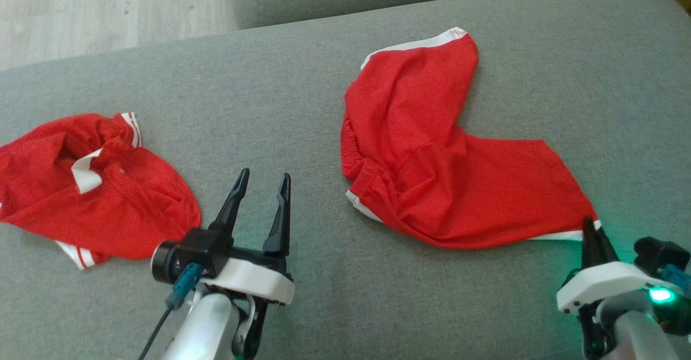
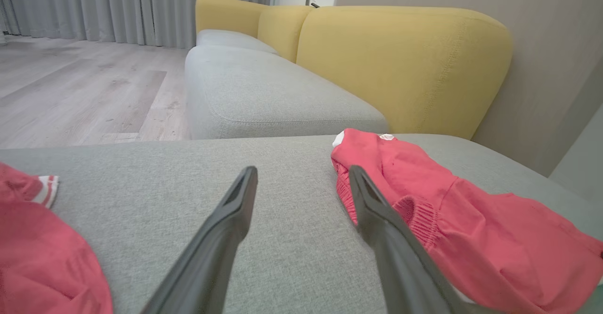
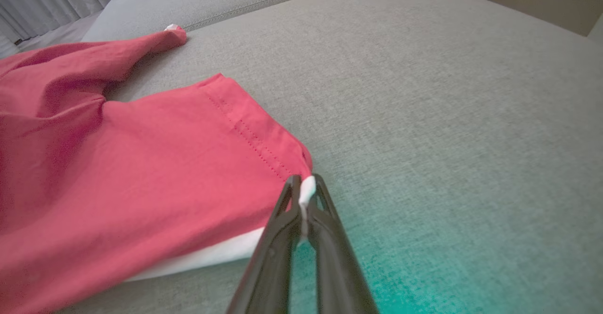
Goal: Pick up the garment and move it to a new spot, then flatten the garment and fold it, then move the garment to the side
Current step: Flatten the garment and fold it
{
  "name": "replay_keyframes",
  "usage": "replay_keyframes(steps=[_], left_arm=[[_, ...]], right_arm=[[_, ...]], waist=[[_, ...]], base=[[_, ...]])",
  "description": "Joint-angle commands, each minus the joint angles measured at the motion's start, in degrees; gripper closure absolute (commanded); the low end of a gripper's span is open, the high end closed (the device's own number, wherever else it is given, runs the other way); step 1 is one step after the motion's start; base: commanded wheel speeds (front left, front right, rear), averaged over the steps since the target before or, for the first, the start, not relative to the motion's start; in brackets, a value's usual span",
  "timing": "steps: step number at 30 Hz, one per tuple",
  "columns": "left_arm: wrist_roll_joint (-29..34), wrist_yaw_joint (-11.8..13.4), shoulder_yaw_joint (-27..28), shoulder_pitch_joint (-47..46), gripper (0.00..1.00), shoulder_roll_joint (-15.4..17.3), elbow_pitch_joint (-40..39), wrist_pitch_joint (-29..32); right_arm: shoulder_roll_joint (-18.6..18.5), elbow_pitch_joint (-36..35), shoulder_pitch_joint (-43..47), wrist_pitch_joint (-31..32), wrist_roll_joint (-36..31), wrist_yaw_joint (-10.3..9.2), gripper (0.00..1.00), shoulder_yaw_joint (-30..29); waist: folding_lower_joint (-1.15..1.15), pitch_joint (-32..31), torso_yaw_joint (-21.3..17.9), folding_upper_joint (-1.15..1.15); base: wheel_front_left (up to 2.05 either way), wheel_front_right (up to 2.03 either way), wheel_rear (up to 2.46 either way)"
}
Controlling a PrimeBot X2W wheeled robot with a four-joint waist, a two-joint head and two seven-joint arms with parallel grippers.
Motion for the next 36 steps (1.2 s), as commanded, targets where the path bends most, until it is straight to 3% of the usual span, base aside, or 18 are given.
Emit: replay_keyframes(steps=[1,6,12,21,33,34,35,36], left_arm=[[0.5,-0.3,1.6,-2.8,0.0,0.3,-1.4,-0.7],[1.8,-2.6,-1.7,-5.2,0.0,0.9,0.6,0.2],[3.0,-5.0,-10.1,-10.1,0.0,2.8,5.6,6.4],[-2.3,-5.3,-21.0,-15.6,0.0,6.2,9.2,9.2],[-7.7,-5.3,-27.7,-20.0,0.0,7.6,11.2,6.6],[-8.0,-5.3,-28.2,-20.2,0.07,7.7,11.3,6.4],[-8.0,-5.3,-28.2,-20.2,0.07,7.7,11.3,6.4],[-8.3,-5.3,-28.8,-20.4,0.41,7.8,11.4,6.3]], right_arm=[[-0.4,-2.0,-1.7,-0.7,-0.5,-0.04,1.0,0.8],[-0.4,-3.5,-1.9,0.0,-0.3,-0.04,1.0,0.7],[-0.4,-4.6,-2.4,0.6,0.6,-0.04,1.0,1.9],[-0.4,-4.9,-2.9,0.6,1.2,-0.04,1.0,2.6],[-0.4,-3.5,-3.7,0.0,1.7,-0.04,1.0,3.5],[-0.4,-3.4,-3.7,0.0,1.8,-0.04,1.0,3.6],[-0.4,-3.4,-3.7,0.0,1.8,-0.04,1.0,3.6],[-0.4,-3.3,-3.8,-0.1,1.8,-0.04,1.0,3.6]], waist=[[0.0,0.2,-0.2,0.0],[0.0,1.4,-0.8,0.0],[0.0,3.3,-1.7,0.0],[0.0,5.0,-3.0,0.0],[0.0,5.7,-3.8,0.0],[0.0,5.7,-3.8,0.0],[0.0,5.7,-3.8,0.0],[0.0,5.7,-3.8,0.0]], base=[[0.0,0.0,0.0],[0.0,0.0,0.0],[0.0,0.0,0.0],[0.0,0.0,0.0],[0.0,0.0,0.0],[0.0,0.0,0.0],[0.0,0.0,0.0],[0.0,0.0,0.0]])
